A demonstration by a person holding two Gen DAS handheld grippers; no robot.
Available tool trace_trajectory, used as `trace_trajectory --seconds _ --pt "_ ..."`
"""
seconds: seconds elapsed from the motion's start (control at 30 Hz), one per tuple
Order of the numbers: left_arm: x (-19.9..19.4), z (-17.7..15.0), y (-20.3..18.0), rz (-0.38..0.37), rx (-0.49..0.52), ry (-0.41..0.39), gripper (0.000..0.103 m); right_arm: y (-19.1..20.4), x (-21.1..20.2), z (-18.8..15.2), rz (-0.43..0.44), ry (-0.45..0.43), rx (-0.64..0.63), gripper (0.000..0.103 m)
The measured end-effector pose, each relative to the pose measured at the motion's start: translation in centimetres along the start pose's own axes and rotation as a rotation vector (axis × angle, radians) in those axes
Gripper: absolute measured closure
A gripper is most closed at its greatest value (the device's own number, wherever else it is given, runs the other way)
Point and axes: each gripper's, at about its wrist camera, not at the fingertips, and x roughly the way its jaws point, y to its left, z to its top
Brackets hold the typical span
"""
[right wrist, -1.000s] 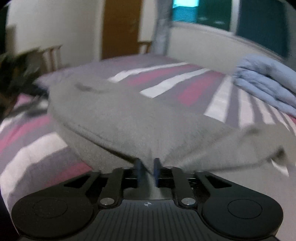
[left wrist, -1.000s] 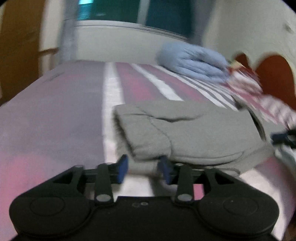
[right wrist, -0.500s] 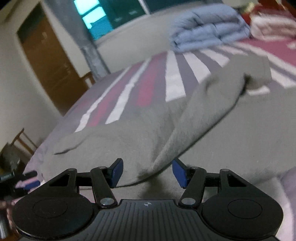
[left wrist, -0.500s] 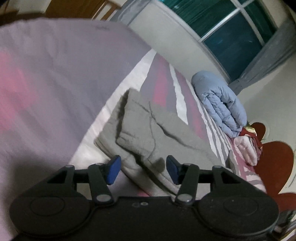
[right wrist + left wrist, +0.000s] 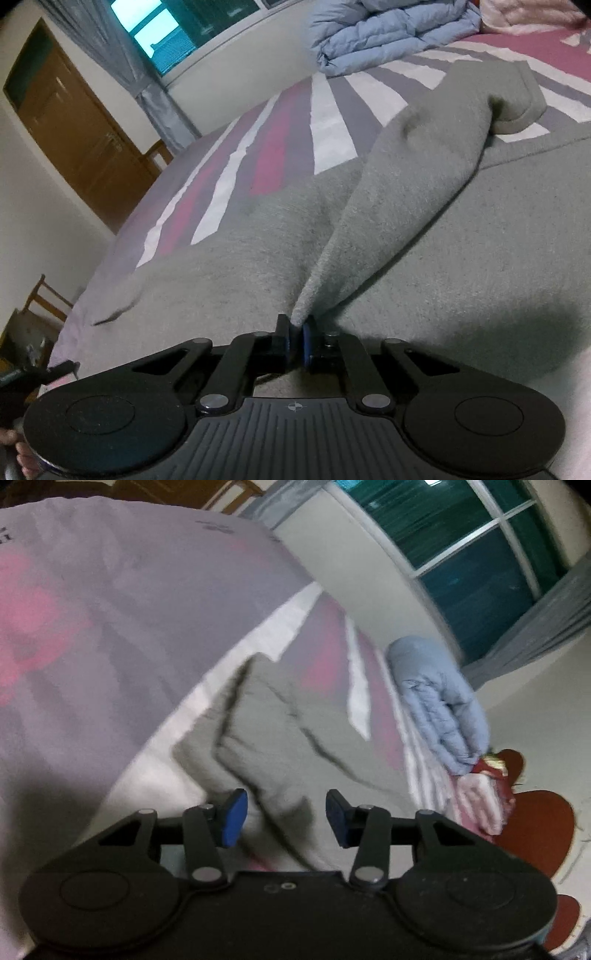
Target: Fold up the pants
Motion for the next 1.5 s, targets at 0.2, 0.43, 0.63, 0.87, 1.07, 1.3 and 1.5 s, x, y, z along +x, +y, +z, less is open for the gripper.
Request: trace_trajectory --seconds 0.2,0.43,0.63,0.87,1.07,1.3,1.5 --pt "1.6 1.2 -0.2 0.03 -0.011 -0.005 0.076 0.5 0.0 -0.1 -0.005 -0.003 0.027 0.096" --pt "1.1 1.7 -0.4 0.033 0.043 -0.061 0.092 1.2 0.8 0.6 0.024 -0.004 0.025 0.099" --pt "-0.3 1.6 0.0 0.047 0.114 -0.07 0.092 2.9 -3.6 -0.5 0.112 -0.103 -0.06 0.099" --pt "0.1 0.5 0.7 0.104 0.144 -0.04 0.093 1.2 -0.8 -3.7 0.051 0.02 -0.067 0.099" --pt "-1.6 -0.6 -2.6 0.226 0.225 -0.096 0.09 0.8 -3.3 -2.6 0.059 0.019 -0.099 0.093" --pt "0.2 -3.0 -8.4 0.336 0.385 -0.119 0.071 -0.2 -4.9 2.3 -0.072 -0.1 -0.108 0.089" --pt "4.4 -6.1 -10.4 0.422 0.468 -0.043 0.066 -0.1 -1.3 6.9 -0.23 -0.086 -0.142 0.044"
